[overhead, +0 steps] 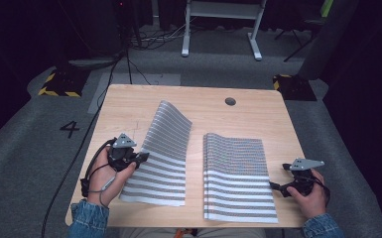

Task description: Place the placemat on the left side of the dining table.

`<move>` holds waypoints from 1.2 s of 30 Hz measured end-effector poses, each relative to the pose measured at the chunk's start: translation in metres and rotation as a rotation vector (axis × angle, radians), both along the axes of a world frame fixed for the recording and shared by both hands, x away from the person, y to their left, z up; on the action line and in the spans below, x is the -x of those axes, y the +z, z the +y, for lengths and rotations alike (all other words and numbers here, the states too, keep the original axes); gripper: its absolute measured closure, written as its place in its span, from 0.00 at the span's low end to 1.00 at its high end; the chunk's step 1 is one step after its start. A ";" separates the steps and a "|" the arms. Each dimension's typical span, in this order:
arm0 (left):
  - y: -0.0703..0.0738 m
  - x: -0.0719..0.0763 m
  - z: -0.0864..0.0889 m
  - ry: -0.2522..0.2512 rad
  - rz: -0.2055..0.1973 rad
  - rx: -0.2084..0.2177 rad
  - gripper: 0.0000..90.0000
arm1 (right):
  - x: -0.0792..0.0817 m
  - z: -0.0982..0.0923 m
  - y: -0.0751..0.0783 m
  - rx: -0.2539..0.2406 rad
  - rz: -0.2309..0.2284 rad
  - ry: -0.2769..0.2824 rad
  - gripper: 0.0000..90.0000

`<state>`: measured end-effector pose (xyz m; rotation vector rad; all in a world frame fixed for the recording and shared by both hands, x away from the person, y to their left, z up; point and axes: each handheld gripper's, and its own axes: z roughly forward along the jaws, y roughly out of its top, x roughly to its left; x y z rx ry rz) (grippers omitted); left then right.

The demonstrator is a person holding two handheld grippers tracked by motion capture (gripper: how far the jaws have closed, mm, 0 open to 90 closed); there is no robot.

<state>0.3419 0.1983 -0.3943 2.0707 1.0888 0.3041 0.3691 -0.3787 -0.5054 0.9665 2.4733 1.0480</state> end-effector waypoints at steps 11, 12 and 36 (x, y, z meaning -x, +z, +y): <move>-0.032 -0.010 0.036 0.085 0.063 -0.007 0.98 | 0.000 0.000 0.000 0.000 0.000 -0.001 0.01; -0.035 -0.011 0.039 0.089 0.066 -0.011 0.98 | 0.000 0.000 0.000 0.000 0.000 -0.002 0.01; -0.039 -0.006 0.039 0.310 -0.083 -0.165 0.36 | 0.000 0.000 0.000 0.000 0.000 -0.005 0.01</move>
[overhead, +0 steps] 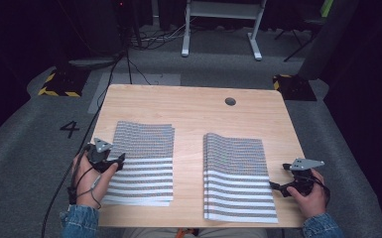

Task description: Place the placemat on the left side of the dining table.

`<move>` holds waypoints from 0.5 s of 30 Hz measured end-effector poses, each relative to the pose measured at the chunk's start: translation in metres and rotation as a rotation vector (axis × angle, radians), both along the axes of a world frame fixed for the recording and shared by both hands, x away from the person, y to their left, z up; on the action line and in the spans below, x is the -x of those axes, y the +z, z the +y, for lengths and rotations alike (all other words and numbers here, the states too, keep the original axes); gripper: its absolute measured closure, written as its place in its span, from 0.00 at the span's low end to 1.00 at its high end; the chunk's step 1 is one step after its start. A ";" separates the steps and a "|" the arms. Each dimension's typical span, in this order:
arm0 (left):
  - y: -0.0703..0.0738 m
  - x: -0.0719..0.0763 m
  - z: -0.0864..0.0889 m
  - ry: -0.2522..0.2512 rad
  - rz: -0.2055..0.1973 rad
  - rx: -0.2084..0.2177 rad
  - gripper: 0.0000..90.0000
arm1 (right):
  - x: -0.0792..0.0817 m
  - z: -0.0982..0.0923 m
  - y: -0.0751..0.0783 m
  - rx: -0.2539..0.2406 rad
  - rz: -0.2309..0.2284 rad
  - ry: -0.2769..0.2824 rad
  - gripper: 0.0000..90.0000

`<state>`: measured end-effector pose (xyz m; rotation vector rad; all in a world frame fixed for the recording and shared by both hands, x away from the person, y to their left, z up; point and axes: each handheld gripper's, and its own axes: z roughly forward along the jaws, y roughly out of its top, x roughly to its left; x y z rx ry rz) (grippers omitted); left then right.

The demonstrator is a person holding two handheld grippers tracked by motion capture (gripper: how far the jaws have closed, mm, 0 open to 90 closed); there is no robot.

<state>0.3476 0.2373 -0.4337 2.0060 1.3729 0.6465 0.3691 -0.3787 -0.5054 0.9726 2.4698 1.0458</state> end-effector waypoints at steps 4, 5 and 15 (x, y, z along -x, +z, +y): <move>0.004 -0.001 -0.036 -0.098 -0.005 0.065 0.36 | 0.000 0.000 0.000 0.000 0.000 0.000 0.01; 0.004 -0.002 -0.045 -0.122 -0.001 0.066 0.36 | 0.000 0.000 0.000 0.000 0.000 0.000 0.01; -0.031 -0.026 -0.112 -0.228 0.102 0.050 0.36 | 0.000 0.000 0.000 0.000 0.000 0.000 0.01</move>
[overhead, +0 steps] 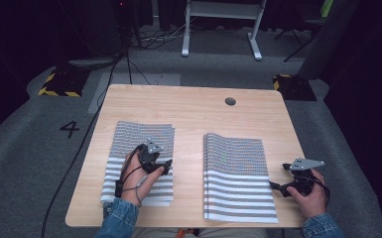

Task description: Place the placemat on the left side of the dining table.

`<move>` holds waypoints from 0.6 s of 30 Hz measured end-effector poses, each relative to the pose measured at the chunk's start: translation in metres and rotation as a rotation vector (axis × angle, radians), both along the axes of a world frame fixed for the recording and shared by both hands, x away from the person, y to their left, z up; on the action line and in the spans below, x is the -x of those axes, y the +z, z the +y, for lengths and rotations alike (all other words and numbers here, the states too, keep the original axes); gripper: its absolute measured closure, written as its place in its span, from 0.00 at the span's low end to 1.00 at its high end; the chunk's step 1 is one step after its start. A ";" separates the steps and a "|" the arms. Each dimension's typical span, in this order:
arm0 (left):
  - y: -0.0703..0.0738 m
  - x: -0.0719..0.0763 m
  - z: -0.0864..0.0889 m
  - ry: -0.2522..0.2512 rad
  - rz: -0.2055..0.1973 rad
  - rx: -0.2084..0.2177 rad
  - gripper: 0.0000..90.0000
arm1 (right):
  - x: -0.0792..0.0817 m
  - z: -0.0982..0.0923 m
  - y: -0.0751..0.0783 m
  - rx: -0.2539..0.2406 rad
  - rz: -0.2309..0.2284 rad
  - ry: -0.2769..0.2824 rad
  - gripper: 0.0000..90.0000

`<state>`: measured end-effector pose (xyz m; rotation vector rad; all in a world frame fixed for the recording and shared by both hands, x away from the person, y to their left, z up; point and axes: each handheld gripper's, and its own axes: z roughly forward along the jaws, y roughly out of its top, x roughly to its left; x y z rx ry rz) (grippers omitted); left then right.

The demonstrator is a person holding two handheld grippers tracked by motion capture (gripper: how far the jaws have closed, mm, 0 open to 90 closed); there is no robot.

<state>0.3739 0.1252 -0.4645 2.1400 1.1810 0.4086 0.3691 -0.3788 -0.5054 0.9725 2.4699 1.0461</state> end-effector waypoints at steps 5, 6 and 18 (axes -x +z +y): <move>-0.021 -0.010 -0.014 0.008 0.048 -0.057 0.34 | 0.000 0.000 0.000 0.000 0.000 0.000 0.01; -0.023 -0.012 -0.015 0.013 0.059 -0.073 0.34 | 0.000 0.000 0.000 0.000 0.000 0.000 0.01; -0.028 -0.009 -0.008 -0.007 -0.010 -0.053 0.57 | 0.000 0.000 0.000 0.000 0.000 0.000 0.01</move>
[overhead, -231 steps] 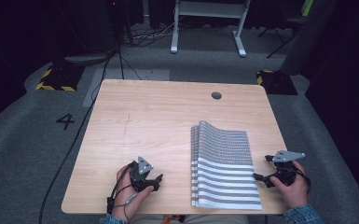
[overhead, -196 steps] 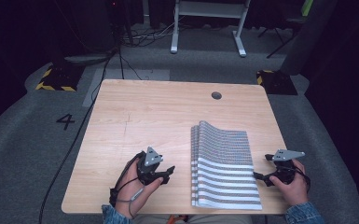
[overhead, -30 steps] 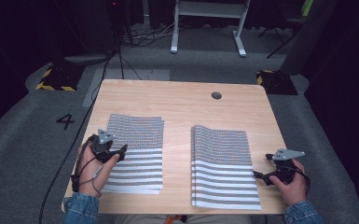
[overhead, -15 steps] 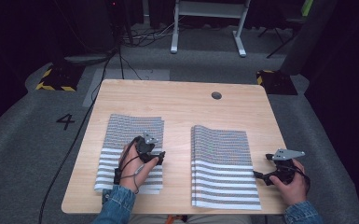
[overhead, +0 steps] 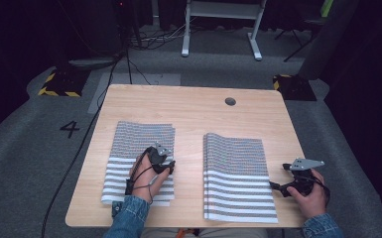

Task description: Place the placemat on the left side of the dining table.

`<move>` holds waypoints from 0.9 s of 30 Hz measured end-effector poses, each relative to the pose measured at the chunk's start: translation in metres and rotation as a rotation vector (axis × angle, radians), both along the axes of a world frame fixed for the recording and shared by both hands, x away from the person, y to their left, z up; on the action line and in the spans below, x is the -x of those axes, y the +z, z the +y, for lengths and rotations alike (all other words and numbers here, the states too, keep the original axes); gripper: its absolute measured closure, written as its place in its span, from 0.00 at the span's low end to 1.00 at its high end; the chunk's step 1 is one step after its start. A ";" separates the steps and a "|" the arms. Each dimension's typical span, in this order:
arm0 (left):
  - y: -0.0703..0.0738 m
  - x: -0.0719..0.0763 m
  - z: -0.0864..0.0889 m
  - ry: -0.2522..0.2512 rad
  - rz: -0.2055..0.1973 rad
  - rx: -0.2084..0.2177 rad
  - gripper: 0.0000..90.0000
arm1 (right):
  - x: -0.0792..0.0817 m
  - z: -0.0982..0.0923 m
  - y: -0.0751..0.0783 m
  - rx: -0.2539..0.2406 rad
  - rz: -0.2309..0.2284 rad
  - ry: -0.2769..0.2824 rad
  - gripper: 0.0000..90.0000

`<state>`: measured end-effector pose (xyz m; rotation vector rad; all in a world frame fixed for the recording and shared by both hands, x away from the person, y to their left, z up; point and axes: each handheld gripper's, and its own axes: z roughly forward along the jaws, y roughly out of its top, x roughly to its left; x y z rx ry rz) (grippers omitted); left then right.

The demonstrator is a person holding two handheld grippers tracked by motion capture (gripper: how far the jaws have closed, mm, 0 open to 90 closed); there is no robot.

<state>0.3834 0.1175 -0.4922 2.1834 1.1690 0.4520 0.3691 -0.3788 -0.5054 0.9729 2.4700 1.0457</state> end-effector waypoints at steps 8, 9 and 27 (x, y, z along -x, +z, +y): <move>0.003 0.012 -0.006 -0.111 0.008 0.007 0.84 | 0.000 0.000 0.000 0.000 0.000 0.000 0.01; 0.003 0.014 -0.006 -0.132 0.039 0.039 0.85 | 0.000 0.000 0.000 0.000 0.000 0.000 0.01; 0.033 0.052 -0.001 -0.283 0.050 0.145 0.94 | 0.000 0.000 0.000 0.000 0.000 0.000 0.01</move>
